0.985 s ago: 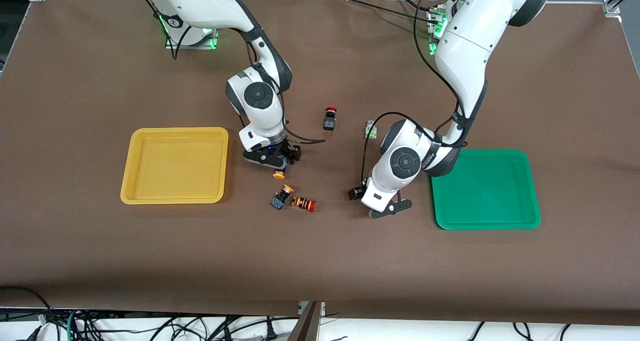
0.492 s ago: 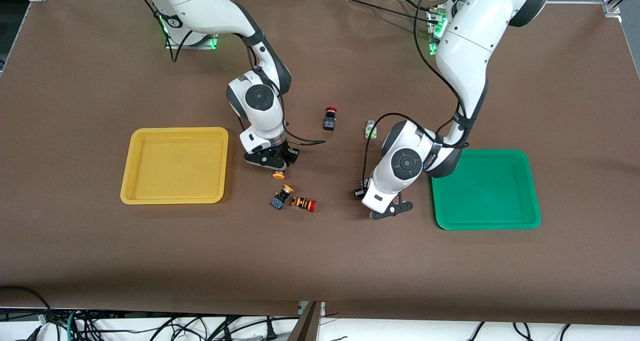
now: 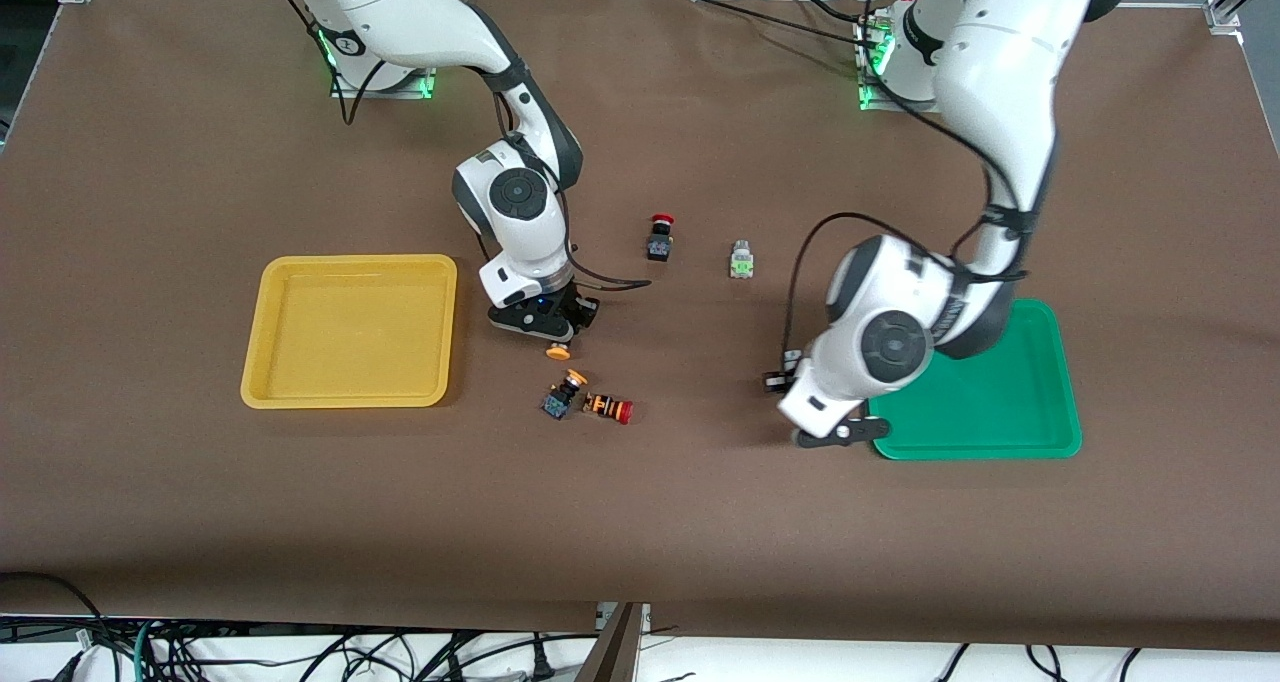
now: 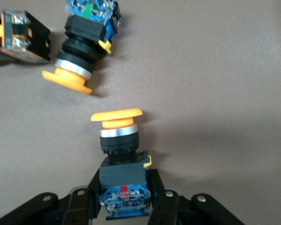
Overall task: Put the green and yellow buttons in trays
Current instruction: 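Carry the orange button to the green tray while the right gripper carries yellow-cap, then open the left gripper over the green tray while the right gripper opens, then reach and grasp the green-top white button with the left gripper, then carry the green button to the green tray while the right gripper reaches yellow-cap, then release the green button and withdraw the left gripper while the right gripper grasps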
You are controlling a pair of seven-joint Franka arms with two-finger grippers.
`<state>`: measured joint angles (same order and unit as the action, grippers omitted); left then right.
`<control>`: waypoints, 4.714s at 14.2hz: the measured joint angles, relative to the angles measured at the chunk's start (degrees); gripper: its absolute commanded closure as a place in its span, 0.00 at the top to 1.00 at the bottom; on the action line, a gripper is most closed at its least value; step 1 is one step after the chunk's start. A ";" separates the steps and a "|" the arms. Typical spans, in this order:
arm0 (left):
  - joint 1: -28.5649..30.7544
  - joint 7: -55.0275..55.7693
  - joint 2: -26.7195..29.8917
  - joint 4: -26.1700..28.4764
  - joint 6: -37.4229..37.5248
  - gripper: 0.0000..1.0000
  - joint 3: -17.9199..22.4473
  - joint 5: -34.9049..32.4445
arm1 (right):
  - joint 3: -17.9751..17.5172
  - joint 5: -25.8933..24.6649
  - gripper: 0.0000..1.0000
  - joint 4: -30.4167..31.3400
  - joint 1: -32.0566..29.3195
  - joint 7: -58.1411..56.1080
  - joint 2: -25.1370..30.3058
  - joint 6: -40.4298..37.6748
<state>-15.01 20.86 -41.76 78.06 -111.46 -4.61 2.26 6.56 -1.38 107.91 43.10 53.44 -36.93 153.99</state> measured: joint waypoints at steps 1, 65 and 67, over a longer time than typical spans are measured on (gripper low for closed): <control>1.99 -5.35 0.77 0.06 2.37 0.00 0.14 -1.95 | 0.48 -0.04 0.08 -0.14 0.01 -0.82 0.20 0.00; 33.37 -26.80 6.85 14.99 -4.04 1.00 -20.97 -26.36 | 11.25 11.40 0.91 -18.33 3.53 -3.34 -9.61 -5.98; 33.19 -26.52 11.16 11.23 4.83 1.00 -23.46 -24.33 | 11.30 11.39 0.90 -19.77 3.61 -2.26 -11.53 -5.96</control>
<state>18.18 -5.66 -30.60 89.29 -106.62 -28.07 -22.07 17.86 10.01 88.13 46.71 51.18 -48.46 148.03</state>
